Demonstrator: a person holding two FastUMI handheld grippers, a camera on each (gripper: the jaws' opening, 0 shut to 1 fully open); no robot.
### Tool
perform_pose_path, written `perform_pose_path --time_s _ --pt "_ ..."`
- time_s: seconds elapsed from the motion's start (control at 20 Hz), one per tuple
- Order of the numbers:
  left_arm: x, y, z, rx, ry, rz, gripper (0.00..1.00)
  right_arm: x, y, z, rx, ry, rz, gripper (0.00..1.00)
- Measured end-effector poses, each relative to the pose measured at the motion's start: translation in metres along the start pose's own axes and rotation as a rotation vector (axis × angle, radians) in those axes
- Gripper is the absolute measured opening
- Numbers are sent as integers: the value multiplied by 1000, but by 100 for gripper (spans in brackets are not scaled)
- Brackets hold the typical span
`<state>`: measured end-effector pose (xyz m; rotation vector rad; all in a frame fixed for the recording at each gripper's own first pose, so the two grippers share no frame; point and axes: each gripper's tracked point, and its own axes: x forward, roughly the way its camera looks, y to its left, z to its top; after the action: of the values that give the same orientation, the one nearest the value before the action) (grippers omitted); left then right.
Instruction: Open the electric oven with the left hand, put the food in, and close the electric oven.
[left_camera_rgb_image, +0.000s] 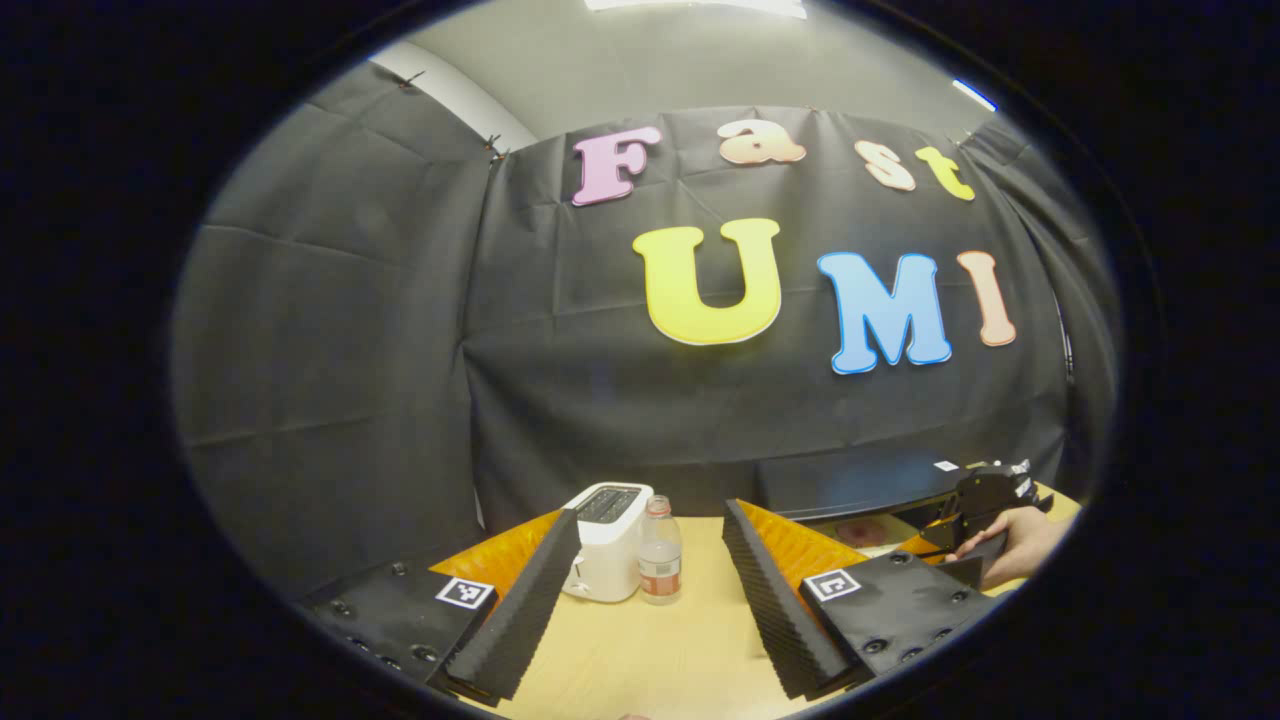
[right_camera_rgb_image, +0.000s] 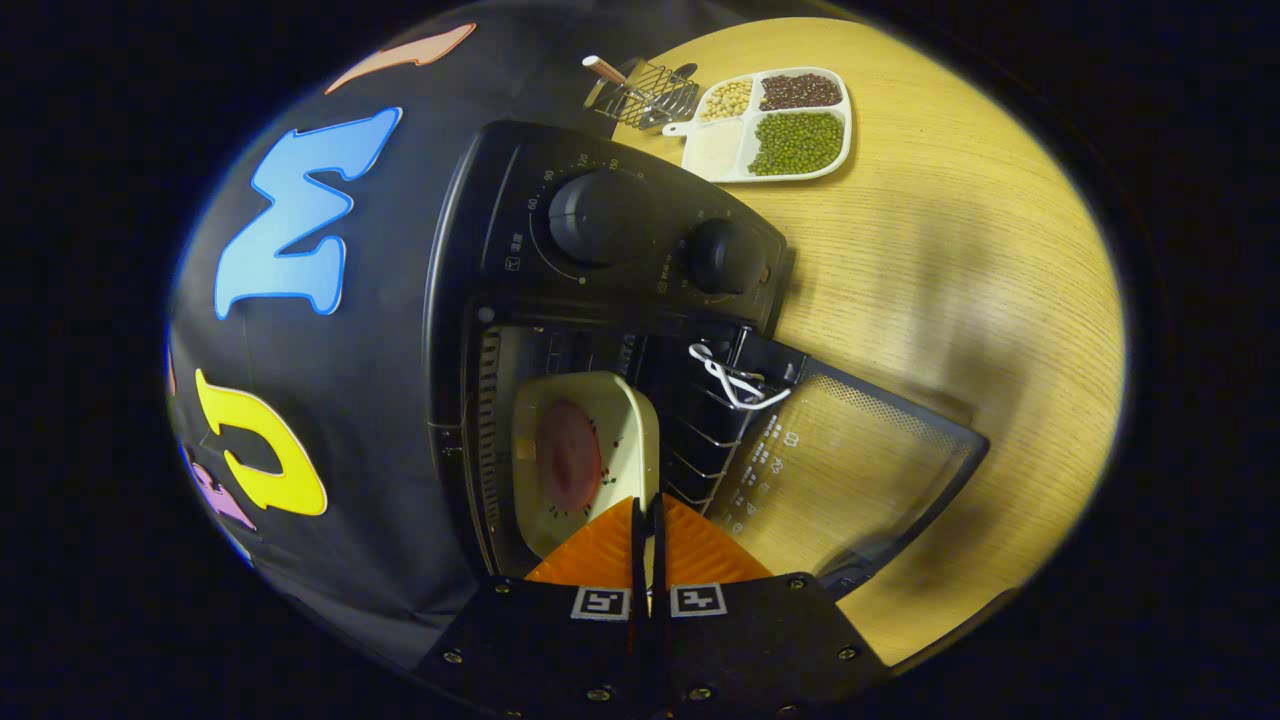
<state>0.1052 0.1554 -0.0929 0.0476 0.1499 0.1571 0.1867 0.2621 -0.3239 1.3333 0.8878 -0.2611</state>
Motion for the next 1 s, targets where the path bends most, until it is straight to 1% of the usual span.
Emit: perform_pose_path --time_s 0.05,0.1,0.25,0.45,0.5,0.55,0.6,0.75,0.85,0.9,0.95,1.0 --pt "-1 4 -1 3 6 4 100 4 2 -1 10 -10 -2 1" --pt "0 5 -3 8 9 6 97 7 2 -4 21 -18 -3 1" --pt "2 12 -2 22 14 20 97 20 4 -8 43 -35 1 2" --pt "-2 16 -1 31 12 32 97 25 4 -7 36 -60 -6 2" --pt "-3 17 0 32 13 35 100 26 5 -5 32 -75 -6 2" --pt "-2 18 1 34 15 37 97 26 6 -3 29 -90 -6 2" --pt "-2 18 -1 35 16 40 97 29 9 0 31 -97 1 2" --pt "-5 17 0 36 12 47 97 28 11 -4 37 -90 14 8" --pt "-7 16 3 33 8 48 97 24 18 -10 50 -66 49 10" --pt "-10 15 4 30 5 48 100 24 21 -15 57 -43 67 12" --pt "-13 15 6 30 1 49 100 22 25 -19 63 -27 94 34" --pt "-16 14 7 29 -6 50 100 16 25 -21 56 -14 94 42"
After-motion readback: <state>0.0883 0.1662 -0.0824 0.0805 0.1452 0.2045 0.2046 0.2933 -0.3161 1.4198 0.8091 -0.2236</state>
